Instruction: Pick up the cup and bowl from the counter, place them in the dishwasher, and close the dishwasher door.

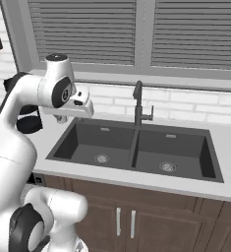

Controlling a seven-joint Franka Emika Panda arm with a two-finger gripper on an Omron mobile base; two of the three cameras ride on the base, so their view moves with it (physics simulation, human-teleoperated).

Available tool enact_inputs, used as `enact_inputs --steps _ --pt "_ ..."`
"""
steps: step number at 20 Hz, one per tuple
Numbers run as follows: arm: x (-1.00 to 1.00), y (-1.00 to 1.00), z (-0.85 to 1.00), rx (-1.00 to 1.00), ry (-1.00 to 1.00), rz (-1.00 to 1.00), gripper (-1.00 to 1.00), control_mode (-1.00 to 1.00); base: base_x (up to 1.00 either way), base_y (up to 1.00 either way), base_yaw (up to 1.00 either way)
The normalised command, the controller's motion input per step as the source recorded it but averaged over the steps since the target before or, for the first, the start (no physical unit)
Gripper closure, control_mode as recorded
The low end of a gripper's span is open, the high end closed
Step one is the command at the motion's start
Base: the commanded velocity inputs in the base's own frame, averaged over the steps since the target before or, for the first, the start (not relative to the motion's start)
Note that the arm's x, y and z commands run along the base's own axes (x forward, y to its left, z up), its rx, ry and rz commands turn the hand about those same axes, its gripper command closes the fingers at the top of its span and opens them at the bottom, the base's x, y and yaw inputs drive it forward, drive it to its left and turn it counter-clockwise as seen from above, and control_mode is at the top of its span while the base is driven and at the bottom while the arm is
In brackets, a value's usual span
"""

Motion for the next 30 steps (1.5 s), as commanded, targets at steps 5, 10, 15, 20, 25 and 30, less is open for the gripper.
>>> enact_inputs --steps 5,10,15,20,25,30 --pt "-0.67 0.00 0.00 0.01 0.00 0.04 -1.00 -1.00 0.00 0.00 0.00" --pt "-0.61 0.04 0.00 0.00 0.00 0.11 -1.00 -1.00 0.00 0.00 0.00" --pt "-0.30 0.35 0.00 0.00 0.00 0.14 -1.00 -1.00 0.00 0.00 0.00" --pt "-0.09 0.50 0.00 0.00 0.00 0.10 -1.00 -1.00 0.00 0.00 0.00" --pt "0.02 0.50 0.00 0.00 0.01 0.09 -1.00 -1.00 0.00 0.00 0.00" --pt "0.10 0.44 0.00 0.00 0.01 0.06 -1.00 -1.00 0.00 0.00 0.00"
